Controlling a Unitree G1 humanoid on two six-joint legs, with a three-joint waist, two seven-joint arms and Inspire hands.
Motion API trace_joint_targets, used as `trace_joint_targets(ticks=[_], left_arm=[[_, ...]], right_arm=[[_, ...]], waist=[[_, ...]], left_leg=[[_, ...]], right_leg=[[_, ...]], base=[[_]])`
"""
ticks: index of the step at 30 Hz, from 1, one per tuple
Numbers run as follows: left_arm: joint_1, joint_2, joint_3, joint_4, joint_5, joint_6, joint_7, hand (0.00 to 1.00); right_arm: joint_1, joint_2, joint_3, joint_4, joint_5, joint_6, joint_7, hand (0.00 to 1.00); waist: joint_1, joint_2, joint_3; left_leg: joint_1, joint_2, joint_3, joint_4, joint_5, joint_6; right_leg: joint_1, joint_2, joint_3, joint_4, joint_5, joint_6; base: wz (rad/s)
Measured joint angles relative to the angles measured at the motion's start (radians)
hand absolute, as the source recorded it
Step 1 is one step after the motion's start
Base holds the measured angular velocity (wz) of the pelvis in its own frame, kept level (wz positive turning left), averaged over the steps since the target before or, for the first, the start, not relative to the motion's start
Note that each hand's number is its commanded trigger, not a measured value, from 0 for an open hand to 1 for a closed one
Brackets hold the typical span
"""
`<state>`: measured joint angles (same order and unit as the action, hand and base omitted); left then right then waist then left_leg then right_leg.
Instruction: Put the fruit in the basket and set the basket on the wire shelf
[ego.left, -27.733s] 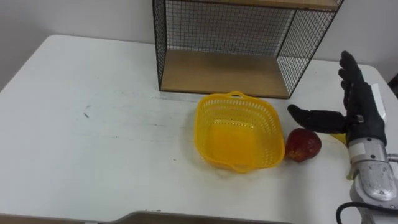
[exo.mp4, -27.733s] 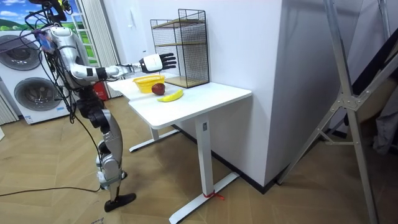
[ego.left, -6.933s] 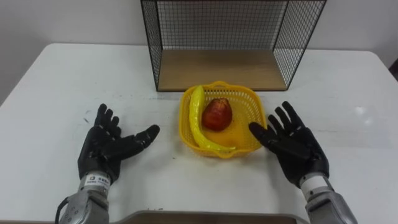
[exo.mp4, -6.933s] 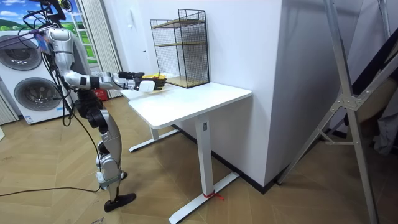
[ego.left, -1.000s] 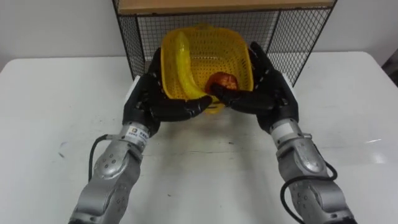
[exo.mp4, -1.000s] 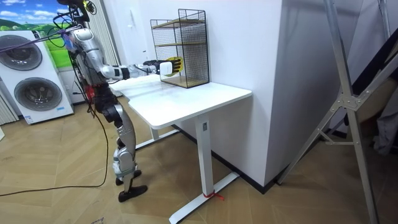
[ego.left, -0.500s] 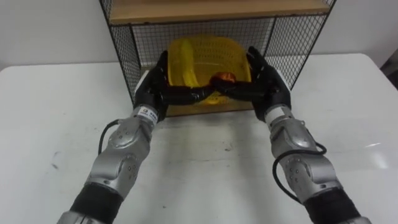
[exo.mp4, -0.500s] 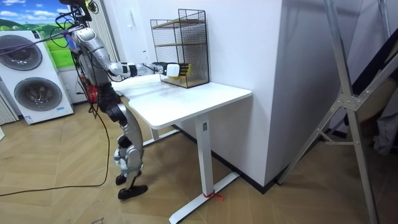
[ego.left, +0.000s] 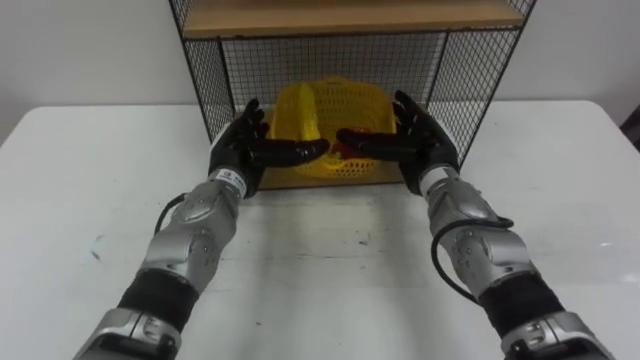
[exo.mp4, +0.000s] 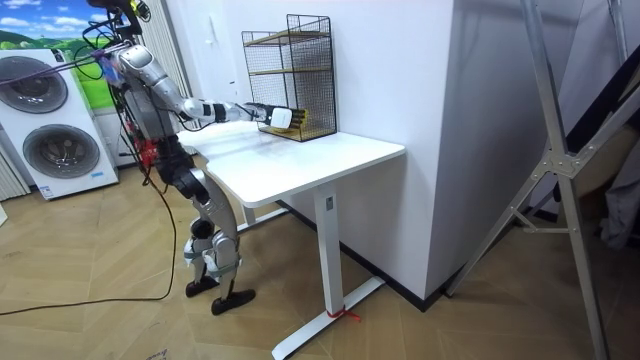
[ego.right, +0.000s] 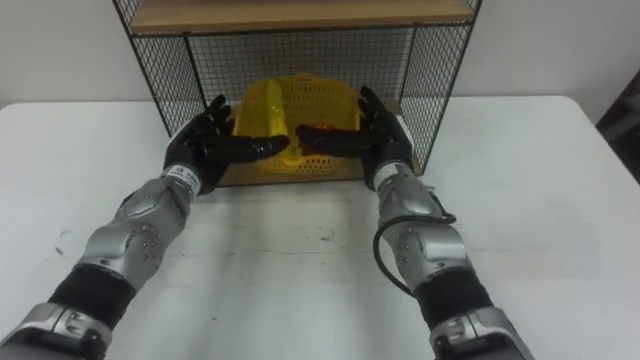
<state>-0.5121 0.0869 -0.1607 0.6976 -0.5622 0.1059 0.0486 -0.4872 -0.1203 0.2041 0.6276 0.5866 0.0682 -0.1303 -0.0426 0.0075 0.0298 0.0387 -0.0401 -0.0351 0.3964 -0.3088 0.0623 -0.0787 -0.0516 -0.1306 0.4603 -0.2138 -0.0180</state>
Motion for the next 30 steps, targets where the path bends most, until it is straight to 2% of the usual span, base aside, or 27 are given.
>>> trace_joint_targets(ticks=[4,9,12,16,21,28,30], left_arm=[[-0.012,0.0,0.001,0.052,-0.025,-0.011,0.0,0.0],[-0.134,0.0,0.001,0.189,-0.063,-0.021,0.0,0.0],[-0.177,-0.005,0.001,0.243,-0.094,-0.027,-0.001,0.0],[-0.197,-0.005,0.001,0.263,-0.105,-0.039,-0.006,0.0],[-0.215,-0.002,0.002,0.302,-0.105,-0.072,-0.022,0.0],[-0.225,0.006,0.004,0.303,-0.104,-0.078,-0.027,0.0],[-0.225,0.008,0.016,0.293,-0.103,-0.079,-0.027,0.0]], right_arm=[[-0.017,0.005,0.0,0.048,-0.003,0.0,0.002,0.0],[-0.096,0.009,0.0,0.151,0.035,0.0,-0.002,0.0],[-0.141,0.016,0.0,0.202,0.059,0.0,-0.002,0.0],[-0.167,0.016,0.0,0.23,0.072,0.0,-0.003,0.0],[-0.201,0.01,0.0,0.297,0.075,-0.001,0.002,0.0],[-0.21,-0.004,0.0,0.309,0.076,-0.01,0.002,0.0],[-0.21,-0.007,-0.002,0.305,0.07,-0.023,-0.003,0.0]], waist=[[-0.001,0.001,-0.0008],[0.013,0.001,-0.0005],[0.02,-0.005,0.0028],[0.022,-0.018,0.01],[0.022,-0.03,0.0139],[0.023,-0.032,0.0134],[0.027,-0.029,0.0112]], left_leg=[[-0.004,0.008,0.002,0.0,0.002,-0.003],[-0.047,0.011,0.004,0.018,0.003,-0.004],[-0.047,0.011,0.005,0.018,0.005,-0.006],[-0.05,0.011,0.004,0.018,0.005,-0.006],[-0.055,0.011,0.004,0.019,0.005,-0.006],[-0.064,0.014,0.011,0.019,0.006,-0.007],[-0.074,0.014,0.02,0.018,0.006,-0.007]], right_leg=[[0.004,0.005,-0.007,-0.02,0.012,-0.005],[-0.028,0.008,-0.008,-0.025,0.023,-0.006],[-0.028,0.009,-0.009,-0.028,0.024,-0.006],[-0.029,0.009,-0.01,-0.031,0.023,-0.006],[-0.033,0.008,-0.009,-0.032,0.023,-0.006],[-0.048,0.01,-0.01,-0.032,0.025,-0.007],[-0.064,0.01,-0.004,-0.032,0.026,-0.008]], base=[[-0.01],[0.01],[0.0],[0.0],[0.0],[0.0],[-0.08]])
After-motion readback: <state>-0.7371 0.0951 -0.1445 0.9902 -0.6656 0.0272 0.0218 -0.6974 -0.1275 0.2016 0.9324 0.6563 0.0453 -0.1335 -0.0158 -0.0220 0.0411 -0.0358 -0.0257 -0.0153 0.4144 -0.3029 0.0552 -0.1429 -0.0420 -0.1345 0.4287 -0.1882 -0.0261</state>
